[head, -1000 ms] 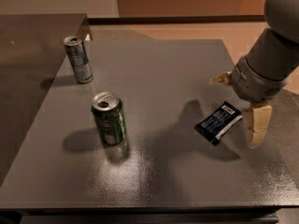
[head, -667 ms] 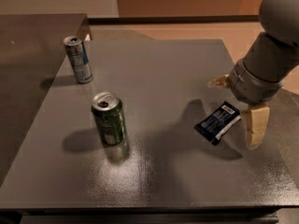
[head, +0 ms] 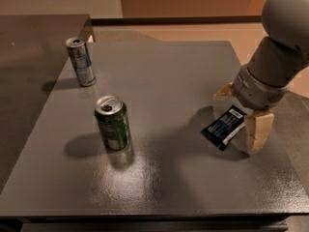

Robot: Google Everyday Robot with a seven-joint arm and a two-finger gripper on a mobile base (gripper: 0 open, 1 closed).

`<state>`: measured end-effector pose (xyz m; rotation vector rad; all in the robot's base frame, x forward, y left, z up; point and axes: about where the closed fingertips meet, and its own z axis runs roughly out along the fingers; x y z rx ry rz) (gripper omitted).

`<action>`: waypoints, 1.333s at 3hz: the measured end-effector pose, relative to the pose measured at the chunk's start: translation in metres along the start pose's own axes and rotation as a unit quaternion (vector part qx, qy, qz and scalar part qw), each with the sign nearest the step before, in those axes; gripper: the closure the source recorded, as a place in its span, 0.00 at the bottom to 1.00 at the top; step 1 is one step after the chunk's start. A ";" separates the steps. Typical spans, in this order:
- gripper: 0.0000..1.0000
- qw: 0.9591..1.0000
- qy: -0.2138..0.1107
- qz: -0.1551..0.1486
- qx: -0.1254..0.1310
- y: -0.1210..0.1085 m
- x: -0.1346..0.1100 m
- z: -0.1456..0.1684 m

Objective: Move rxbar blueberry near green can

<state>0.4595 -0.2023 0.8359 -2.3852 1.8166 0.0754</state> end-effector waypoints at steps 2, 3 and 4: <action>0.64 1.000 -0.005 -0.003 -0.016 0.003 -0.005 0.001; 0.87 1.000 -0.009 -0.005 -0.019 0.002 -0.008 -0.001; 1.00 1.000 -0.016 -0.004 -0.015 0.003 -0.014 -0.008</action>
Offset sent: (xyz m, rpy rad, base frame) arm -0.0061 0.0049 -0.0017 0.0009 0.0584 0.0186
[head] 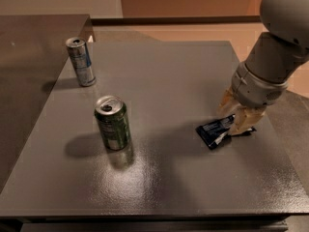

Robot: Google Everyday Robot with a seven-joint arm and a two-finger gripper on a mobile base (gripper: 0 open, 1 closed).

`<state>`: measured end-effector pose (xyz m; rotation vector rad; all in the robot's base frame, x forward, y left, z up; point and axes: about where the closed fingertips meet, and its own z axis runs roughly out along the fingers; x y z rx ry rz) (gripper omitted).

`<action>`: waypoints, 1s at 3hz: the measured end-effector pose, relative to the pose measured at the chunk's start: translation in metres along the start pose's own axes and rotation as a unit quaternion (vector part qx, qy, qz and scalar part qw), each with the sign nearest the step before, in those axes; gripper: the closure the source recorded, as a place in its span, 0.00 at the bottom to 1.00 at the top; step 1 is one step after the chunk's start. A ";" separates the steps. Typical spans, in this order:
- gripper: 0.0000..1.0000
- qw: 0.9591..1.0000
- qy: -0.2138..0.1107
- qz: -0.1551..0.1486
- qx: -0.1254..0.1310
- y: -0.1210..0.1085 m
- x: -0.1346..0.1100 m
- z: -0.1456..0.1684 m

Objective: Move rxbar blueberry near green can

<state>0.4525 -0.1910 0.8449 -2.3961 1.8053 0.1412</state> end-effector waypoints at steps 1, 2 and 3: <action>1.00 1.000 -0.016 0.002 0.005 0.005 -0.019 -0.010; 1.00 0.999 -0.039 -0.004 0.012 0.010 -0.049 -0.017; 1.00 0.998 -0.053 -0.014 0.014 0.013 -0.080 -0.011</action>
Offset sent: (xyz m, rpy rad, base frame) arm -0.0407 0.0709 0.0374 0.1394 0.0080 0.0254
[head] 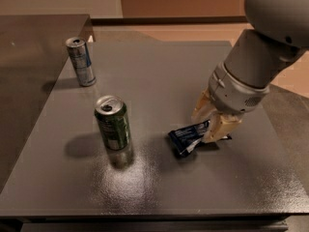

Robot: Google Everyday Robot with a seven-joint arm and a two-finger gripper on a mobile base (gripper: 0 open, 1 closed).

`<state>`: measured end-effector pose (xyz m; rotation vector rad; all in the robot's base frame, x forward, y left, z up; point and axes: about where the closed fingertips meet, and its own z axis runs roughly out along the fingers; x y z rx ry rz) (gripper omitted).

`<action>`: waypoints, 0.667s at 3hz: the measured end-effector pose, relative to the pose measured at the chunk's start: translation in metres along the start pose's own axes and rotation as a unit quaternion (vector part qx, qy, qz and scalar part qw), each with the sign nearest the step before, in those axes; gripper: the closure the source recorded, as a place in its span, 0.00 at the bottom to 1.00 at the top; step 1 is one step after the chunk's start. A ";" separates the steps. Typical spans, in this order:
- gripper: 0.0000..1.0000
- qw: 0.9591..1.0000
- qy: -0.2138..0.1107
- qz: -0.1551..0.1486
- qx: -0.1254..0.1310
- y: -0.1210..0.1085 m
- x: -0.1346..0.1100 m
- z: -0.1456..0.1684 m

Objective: Move rxbar blueberry near green can

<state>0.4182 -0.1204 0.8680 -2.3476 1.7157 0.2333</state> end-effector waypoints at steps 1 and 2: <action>1.00 1.000 0.002 -0.019 -0.003 -0.002 -0.028 0.020; 1.00 1.000 0.007 -0.027 -0.003 -0.012 -0.047 0.037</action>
Offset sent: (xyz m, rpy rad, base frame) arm 0.0028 0.0855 -0.0366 -0.0250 -0.0153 0.0644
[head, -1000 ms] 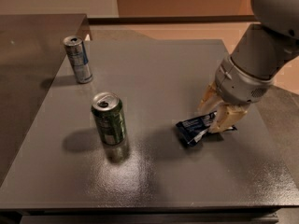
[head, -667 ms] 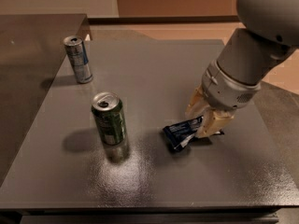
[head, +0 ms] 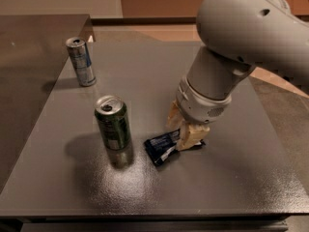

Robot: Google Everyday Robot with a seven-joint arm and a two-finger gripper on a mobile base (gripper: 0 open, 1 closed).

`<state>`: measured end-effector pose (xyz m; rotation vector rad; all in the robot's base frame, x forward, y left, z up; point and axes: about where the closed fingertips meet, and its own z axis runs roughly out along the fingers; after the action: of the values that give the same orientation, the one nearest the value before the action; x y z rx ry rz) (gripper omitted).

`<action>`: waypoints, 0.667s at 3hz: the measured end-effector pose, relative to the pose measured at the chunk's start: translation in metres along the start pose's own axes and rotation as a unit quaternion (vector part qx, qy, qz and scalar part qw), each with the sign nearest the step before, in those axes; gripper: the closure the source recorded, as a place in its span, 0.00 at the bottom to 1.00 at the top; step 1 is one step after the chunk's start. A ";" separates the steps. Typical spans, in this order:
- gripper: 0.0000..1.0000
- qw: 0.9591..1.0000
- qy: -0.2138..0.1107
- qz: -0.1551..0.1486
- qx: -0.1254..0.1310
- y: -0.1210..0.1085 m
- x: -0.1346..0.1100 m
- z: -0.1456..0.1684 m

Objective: Move rxbar blueberry near green can

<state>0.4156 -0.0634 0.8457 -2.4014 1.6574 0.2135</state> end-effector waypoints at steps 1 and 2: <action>0.82 1.000 0.002 -0.003 0.006 -0.014 -0.014 0.005; 0.59 1.000 0.006 -0.006 0.007 -0.022 -0.023 0.009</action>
Offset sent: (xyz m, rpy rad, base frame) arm 0.0206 0.0441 -0.0047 -0.0154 -0.0202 0.0113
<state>0.4285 -0.0330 0.8449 -2.4063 1.6439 0.1851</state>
